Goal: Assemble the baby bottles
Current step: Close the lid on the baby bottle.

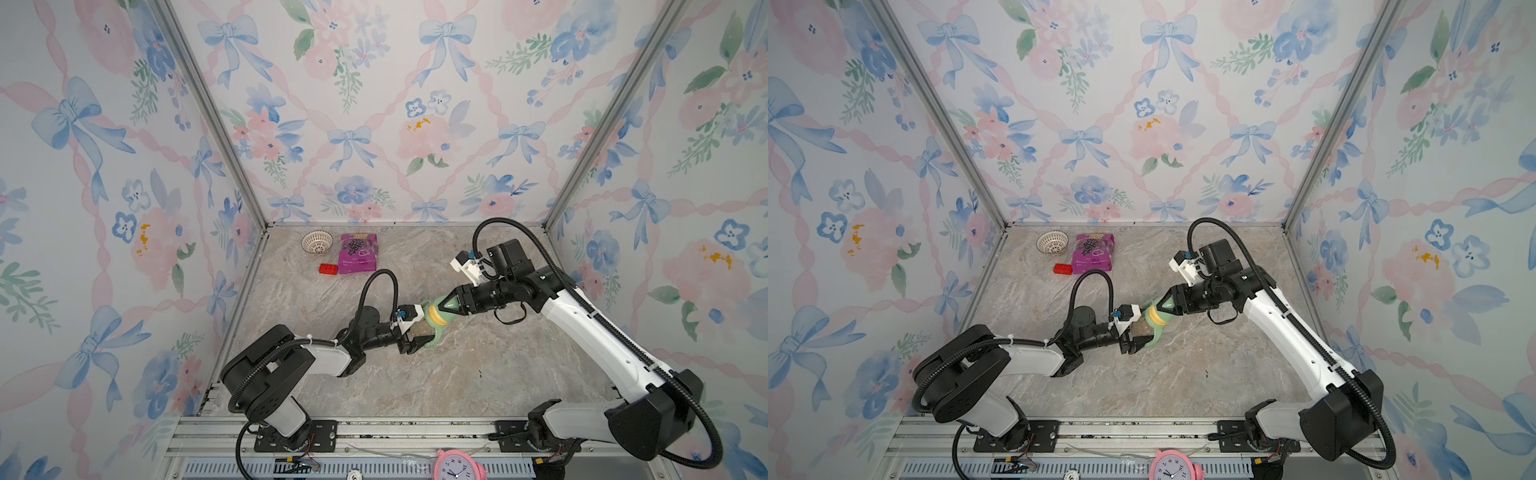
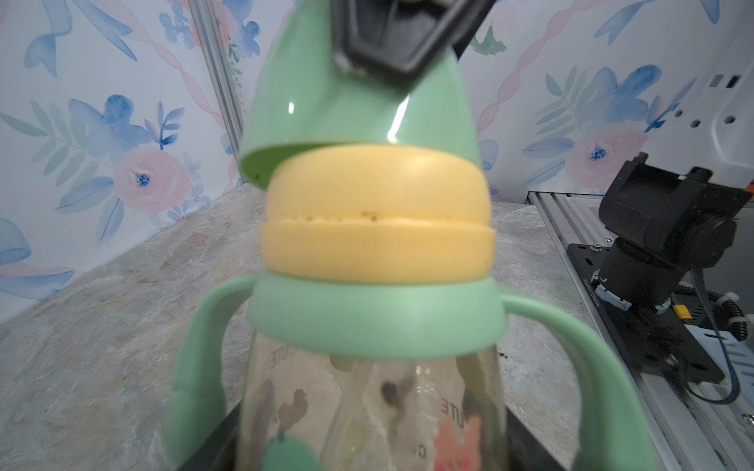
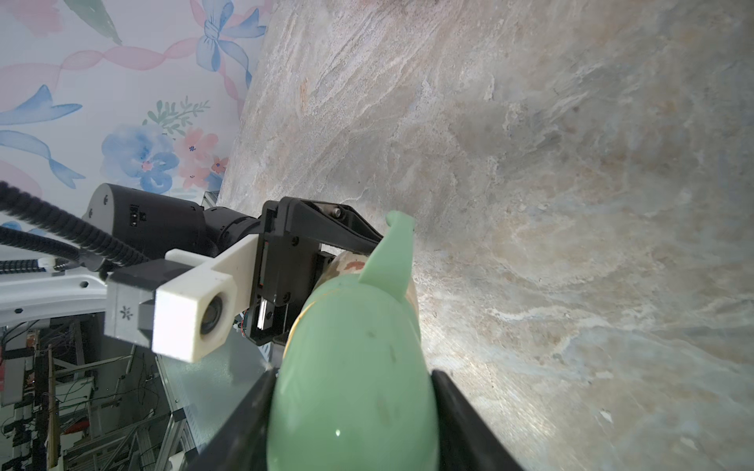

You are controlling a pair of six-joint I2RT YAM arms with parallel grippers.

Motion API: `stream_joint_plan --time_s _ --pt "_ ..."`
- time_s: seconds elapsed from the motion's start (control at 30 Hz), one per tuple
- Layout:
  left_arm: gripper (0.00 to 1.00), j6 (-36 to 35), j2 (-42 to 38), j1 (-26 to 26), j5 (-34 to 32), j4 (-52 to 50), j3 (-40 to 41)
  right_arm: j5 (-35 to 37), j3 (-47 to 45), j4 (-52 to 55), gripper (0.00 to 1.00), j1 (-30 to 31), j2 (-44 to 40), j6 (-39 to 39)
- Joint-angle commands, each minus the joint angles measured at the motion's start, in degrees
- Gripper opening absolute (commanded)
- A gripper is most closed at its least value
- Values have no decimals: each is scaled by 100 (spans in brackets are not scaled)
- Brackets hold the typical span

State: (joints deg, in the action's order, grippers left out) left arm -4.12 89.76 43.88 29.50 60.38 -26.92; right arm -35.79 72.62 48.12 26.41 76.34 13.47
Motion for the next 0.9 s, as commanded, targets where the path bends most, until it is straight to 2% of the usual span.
stream_joint_plan --time_s 0.0,0.23,0.87 --pt "0 -84 33 52 129 267 -268 -237 -187 -164 58 136 14 91" --pt "0 -63 108 49 153 196 -365 -397 -427 -329 65 176 -202 151" --pt "0 -137 173 120 229 -224 -612 -265 -338 -186 66 362 -59 -6"
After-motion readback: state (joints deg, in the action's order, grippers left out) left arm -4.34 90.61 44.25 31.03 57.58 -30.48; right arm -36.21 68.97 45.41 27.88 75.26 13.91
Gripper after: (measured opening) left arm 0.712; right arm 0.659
